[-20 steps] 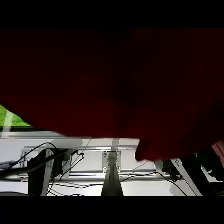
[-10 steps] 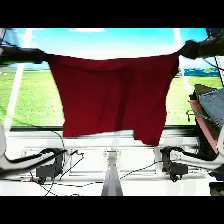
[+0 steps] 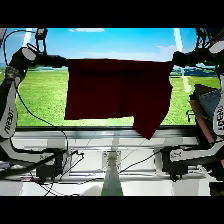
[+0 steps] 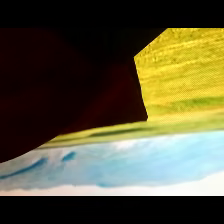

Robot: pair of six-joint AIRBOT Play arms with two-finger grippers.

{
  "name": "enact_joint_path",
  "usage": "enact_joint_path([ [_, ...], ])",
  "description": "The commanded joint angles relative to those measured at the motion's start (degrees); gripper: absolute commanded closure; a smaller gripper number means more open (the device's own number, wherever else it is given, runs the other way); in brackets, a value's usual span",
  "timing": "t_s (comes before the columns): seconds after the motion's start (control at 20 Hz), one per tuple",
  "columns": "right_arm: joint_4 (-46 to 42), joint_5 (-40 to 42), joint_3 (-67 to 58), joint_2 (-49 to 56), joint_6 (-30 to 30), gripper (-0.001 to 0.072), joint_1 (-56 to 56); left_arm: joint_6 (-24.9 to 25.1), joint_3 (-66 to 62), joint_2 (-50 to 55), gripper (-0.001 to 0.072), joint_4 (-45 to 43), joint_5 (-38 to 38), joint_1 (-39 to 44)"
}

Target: Fold the clothes and pants, and hang the long-sleeved shirts on hangers.

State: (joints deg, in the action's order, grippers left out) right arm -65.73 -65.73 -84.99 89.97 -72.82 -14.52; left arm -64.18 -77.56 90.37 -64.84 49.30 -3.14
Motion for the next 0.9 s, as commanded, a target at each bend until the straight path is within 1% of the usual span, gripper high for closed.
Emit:
enact_joint_path([
  [0.0, -8.48, -11.69, 0.13, 0.42, 3.98, 0.0696, -1.38, 0.22, 0.0, 0.83, 0.0683, -0.31, 11.82, -1.73],
  [0.1, -12.55, -18.23, 0.13, 0.46, 4.59, 0.0696, -1.95, 1.6, 0.0, 1.88, 0.0683, -0.31, 15.45, -1.84],
  [0.2, -14.05, -23.93, 0.13, 0.5, 4.59, 0.0696, -2.34, 1.6, 0.0, 3.39, 0.0683, 0.28, 20.46, -1.22],
  [0.25, -13.97, -25.62, 0.15, 0.52, 4.5, 0.0695, -2.4, 1.57, 0.0, 4.13, 0.0681, 0.61, 21.81, -0.92],
  [0.3, -13.7, -25.53, 0.13, 0.52, 4.48, 0.0669, -2.38, 1.49, 0.0, 4.85, 0.0666, 0.59, 22.12, -0.42],
  [0.35, -13.6, -24.17, 0.15, 0.5, 4.24, 0.0457, -2.23, 1.38, 0.0, 5.46, 0.0518, 0.76, 22.14, 0.17],
  [0.4, -13.6, -22.64, 0.13, 0.5, 3.32, 0.0245, -2.23, 1.4, 0.0, 5.81, 0.0243, 1.29, 22.14, 0.68],
  [0.45, -13.66, -21.57, 0.13, 0.5, 2.21, 0.0237, -2.23, 1.4, 0.0, 5.92, 0.0033, 1.7, 22.12, 1.16],
  [0.5, -14.03, -21.51, 0.13, 0.5, 1.33, 0.0239, -2.38, 1.4, 0.0, 5.77, 0.0015, 1.86, 22.14, 1.4],
  [0.55, -14.21, -22.12, 0.13, 0.44, 1.09, 0.0258, -2.78, 1.38, 0.0, 5.35, 0.0016, 1.81, 22.18, 1.53],
  [0.7, -14.01, -24.87, 2.03, -0.92, -1.38, 0.0268, -5.79, 1.38, -0.09, 1.92, 0.0018, 1.84, 22.14, -0.22],
  [0.85, -13.51, -26.43, 12.63, -6.91, -1.44, 0.0269, -9.86, 1.4, -0.09, -4.2, 0.0022, 1.86, 23.3, -2.47],
])
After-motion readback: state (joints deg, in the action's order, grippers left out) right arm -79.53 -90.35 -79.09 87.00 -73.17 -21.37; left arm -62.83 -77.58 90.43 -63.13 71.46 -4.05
